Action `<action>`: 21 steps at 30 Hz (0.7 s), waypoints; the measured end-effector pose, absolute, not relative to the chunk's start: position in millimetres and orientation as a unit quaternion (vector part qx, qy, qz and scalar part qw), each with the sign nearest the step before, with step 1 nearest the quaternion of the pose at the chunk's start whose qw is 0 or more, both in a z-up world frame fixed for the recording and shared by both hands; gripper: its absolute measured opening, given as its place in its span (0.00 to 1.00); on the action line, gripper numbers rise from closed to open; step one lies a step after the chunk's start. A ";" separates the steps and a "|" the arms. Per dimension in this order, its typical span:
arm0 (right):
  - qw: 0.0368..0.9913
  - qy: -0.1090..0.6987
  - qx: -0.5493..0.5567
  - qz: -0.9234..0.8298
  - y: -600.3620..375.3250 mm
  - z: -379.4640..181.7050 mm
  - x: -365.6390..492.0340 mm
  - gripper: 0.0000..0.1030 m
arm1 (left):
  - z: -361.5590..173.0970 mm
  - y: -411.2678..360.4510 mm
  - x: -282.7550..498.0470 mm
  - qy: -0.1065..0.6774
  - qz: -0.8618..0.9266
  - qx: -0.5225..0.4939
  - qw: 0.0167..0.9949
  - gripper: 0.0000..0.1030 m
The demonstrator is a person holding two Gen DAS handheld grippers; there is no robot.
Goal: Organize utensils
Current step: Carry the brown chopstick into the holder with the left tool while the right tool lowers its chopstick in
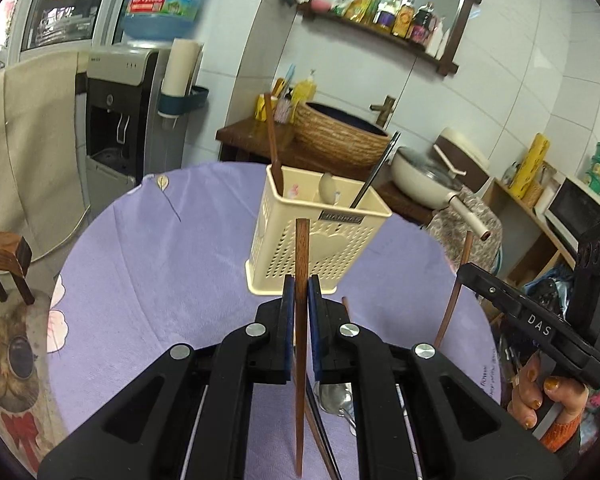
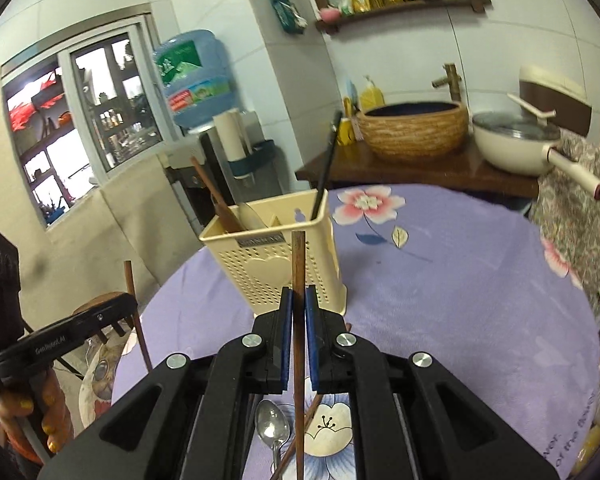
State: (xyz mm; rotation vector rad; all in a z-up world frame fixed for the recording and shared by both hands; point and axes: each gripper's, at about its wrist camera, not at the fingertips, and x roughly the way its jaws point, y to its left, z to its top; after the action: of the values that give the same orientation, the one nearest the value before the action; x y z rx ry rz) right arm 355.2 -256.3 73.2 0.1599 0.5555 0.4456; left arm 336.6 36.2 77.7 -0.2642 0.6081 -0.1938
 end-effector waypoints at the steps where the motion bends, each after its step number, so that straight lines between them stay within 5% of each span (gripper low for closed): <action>1: 0.935 0.266 0.074 0.221 -257.2 78.3 351.4 0.07 | 82.5 36.7 333.2 0.294 -0.098 -0.129 0.942 0.07; 21: 0.937 0.246 0.053 0.244 -246.7 117.6 348.6 0.07 | 121.1 33.1 331.5 0.265 -0.103 -0.106 0.953 0.07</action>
State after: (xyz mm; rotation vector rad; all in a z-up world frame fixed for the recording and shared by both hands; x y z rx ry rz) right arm 348.6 -246.7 117.6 0.1093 0.5020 0.4978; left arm 331.5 33.1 121.1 -0.2148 0.5379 -0.2091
